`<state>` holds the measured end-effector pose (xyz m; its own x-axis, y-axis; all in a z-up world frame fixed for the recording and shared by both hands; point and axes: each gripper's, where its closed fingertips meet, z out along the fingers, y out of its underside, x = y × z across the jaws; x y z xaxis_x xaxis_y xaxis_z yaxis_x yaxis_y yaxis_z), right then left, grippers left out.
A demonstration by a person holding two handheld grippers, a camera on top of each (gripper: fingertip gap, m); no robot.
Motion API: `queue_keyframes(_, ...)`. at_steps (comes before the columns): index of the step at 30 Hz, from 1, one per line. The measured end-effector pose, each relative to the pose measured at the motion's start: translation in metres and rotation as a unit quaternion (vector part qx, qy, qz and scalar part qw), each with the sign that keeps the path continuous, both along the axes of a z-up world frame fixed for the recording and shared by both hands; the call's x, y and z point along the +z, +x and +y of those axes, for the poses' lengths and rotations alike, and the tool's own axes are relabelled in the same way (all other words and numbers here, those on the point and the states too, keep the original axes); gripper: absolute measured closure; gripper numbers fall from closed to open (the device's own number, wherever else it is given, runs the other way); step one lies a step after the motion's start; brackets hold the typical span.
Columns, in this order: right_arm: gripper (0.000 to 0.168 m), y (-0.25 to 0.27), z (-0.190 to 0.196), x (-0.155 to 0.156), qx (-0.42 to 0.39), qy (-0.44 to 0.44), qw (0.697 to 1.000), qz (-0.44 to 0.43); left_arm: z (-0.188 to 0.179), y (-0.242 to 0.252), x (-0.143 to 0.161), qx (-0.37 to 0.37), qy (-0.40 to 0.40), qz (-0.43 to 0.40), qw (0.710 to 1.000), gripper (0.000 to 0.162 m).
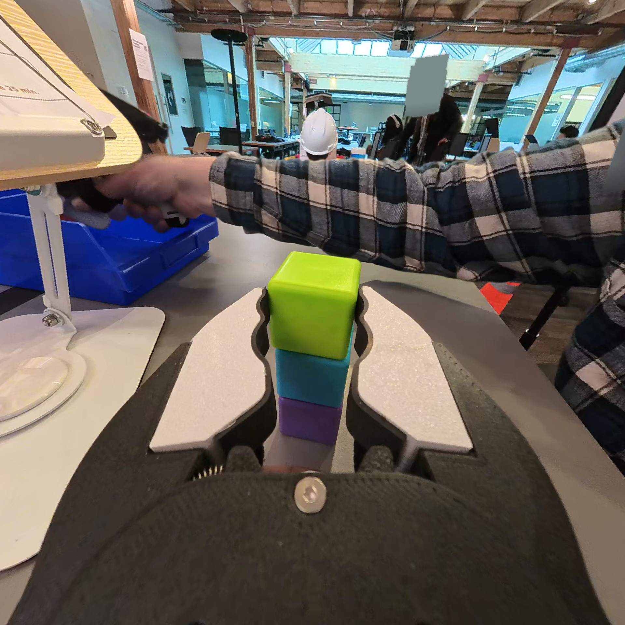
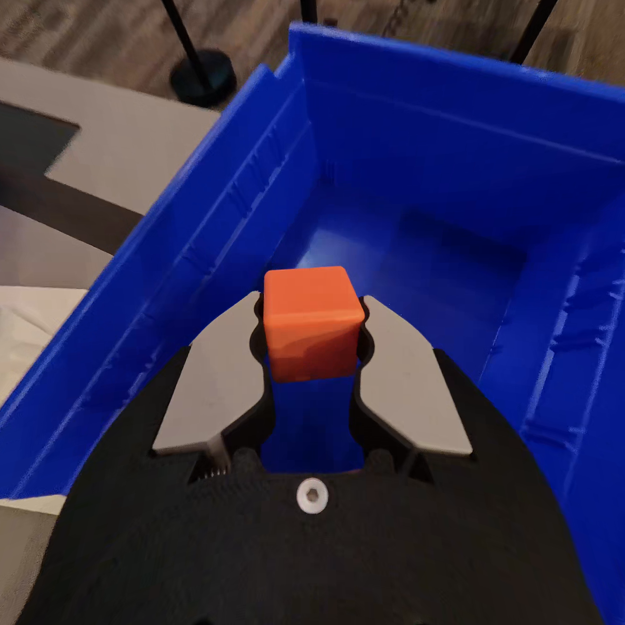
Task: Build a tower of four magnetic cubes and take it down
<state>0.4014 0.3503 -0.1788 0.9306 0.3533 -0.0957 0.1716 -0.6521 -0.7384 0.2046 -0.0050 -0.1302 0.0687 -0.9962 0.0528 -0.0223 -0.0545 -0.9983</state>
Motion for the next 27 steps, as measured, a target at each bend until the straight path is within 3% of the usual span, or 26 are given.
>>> queue_keyframes(10,0.115,-0.003,0.021,-0.042,0.019,-0.083,0.991,-0.101,0.000,0.000,0.000,-0.002,0.002,0.003,1.000,0.114)
queue_keyframes(13,0.081,-0.004,0.024,-0.043,0.017,-0.085,0.991,-0.098,0.000,0.000,0.000,-0.003,0.001,0.002,1.000,0.114)
queue_keyframes(19,0.078,0.002,0.024,-0.005,-0.019,-0.030,0.999,-0.011,0.000,0.001,0.000,-0.003,0.002,0.003,1.000,0.114)
queue_keyframes(25,0.094,0.017,-0.001,0.059,-0.038,0.072,0.993,0.083,0.000,0.001,0.000,-0.001,0.003,0.003,1.000,0.114)
queue_keyframes(27,0.098,0.026,-0.015,0.078,-0.041,0.105,0.991,0.078,0.000,0.001,0.000,-0.001,0.003,0.003,1.000,0.114)
